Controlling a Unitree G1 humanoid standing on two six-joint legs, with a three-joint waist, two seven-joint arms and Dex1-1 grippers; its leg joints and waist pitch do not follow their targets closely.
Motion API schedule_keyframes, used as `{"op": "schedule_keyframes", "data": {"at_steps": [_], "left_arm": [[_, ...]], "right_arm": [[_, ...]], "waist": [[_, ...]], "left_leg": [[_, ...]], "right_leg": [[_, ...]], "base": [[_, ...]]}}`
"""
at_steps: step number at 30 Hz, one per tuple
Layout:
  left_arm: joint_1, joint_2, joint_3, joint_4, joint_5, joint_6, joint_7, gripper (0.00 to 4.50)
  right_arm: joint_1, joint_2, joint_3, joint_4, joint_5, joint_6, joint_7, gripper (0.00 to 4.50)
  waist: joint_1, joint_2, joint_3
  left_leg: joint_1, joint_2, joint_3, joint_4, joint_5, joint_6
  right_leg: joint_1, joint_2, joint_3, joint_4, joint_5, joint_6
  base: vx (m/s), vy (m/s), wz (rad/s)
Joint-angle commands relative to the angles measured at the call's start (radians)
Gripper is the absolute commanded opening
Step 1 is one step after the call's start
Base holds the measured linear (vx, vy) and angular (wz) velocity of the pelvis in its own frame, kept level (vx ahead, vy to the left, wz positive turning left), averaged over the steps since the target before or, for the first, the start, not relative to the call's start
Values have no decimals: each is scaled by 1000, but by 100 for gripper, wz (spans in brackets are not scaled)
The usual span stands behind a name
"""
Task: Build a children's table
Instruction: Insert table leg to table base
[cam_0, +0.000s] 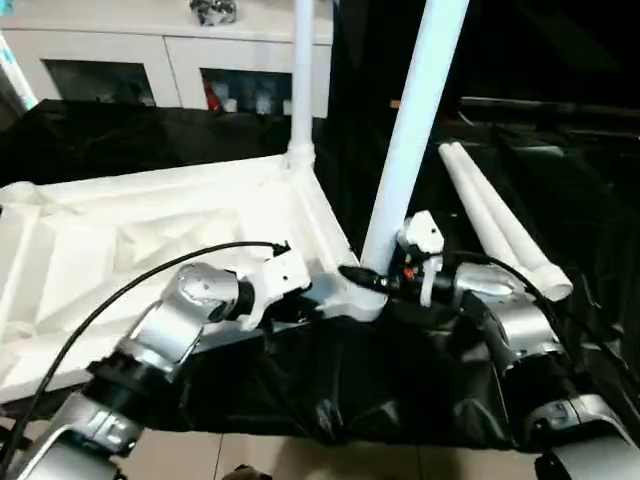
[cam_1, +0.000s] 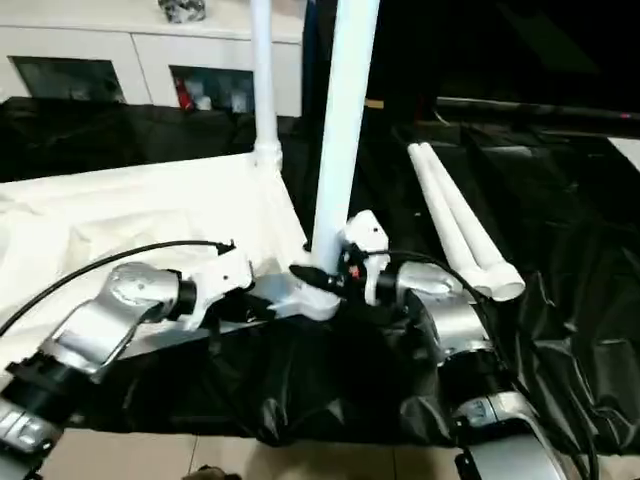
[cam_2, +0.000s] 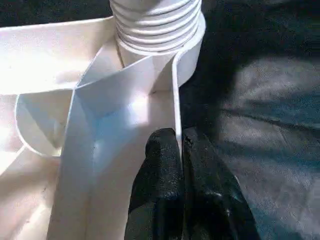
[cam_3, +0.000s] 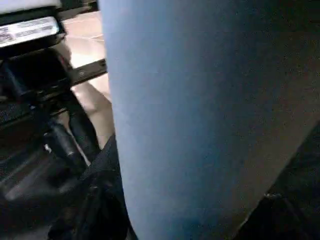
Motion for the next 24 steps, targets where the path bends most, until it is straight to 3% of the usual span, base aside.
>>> {"op": "schedule_keyframes", "data": {"at_steps": [1,6,11,12,14,16,18,20,21,22,24], "left_arm": [[-3,10,-17,-88,-23,-8,-75,0],[-5,18,-16,-106,-31,6,-75,0],[-15,-7,10,-114,-32,63,-14,0],[-33,-36,32,-108,-21,111,54,0],[-43,-50,39,-104,-12,133,85,0],[-93,-128,71,-76,27,249,233,0],[-101,-144,76,-72,32,272,259,0],[-109,-164,84,-64,38,294,292,0],[-124,-217,95,-44,54,327,366,0],[-129,-239,96,-34,63,335,394,0],[-132,-272,90,-27,74,351,434,0]], "right_arm": [[43,-35,25,64,-50,30,-9,191],[49,-31,27,54,-45,25,5,191],[44,-5,-2,78,-66,16,-104,191],[29,19,-28,120,-96,3,-241,191],[23,31,-41,137,-103,0,-299,191],[-7,97,-90,201,-116,1,-519,191],[-14,110,-96,213,-117,4,-556,191],[-24,129,-104,230,-116,15,-602,191],[-56,172,-115,276,-113,33,-693,191],[-71,191,-118,295,-111,41,-725,191],[-98,223,-119,330,-104,48,-776,191]], "waist": [[3,11,-52],[1,11,-45],[-2,10,-40],[-6,6,-39],[-8,9,-37],[-16,7,-35],[-21,8,-33],[-23,8,-33],[-22,13,-32],[-29,11,-30],[-27,13,-31]], "left_leg": [[32,92,-48,-90,-313,-10],[36,92,-52,-95,-374,-31],[36,91,-53,-97,-378,-38],[34,93,-53,-99,-388,-48],[36,89,-58,-99,-413,-57],[39,88,-63,-99,-454,-77],[40,87,-65,-99,-475,-89],[37,86,-66,-98,-476,-80],[34,86,-66,-99,-465,-73],[36,85,-64,-99,-470,-75],[43,83,-63,-95,-484,-75]], "right_leg": [[33,-92,61,-75,-224,-248],[26,-92,62,-84,-309,-227],[23,-93,64,-87,-327,-223],[24,-96,64,-86,-348,-219],[21,-96,62,-92,-402,-209],[16,-97,60,-99,-470,-187],[13,-98,59,-102,-491,-176],[14,-99,59,-106,-486,-173],[15,-99,60,-106,-471,-172],[10,-95,60,-106,-460,-181],[7,-97,59,-110,-478,-176]], "base": [[0,0,0],[0,0,0],[0,0,0],[0,0,0],[0,0,0],[0,0,0],[0,0,0],[0,0,0],[0,0,0],[0,0,0],[0,0,0]]}}
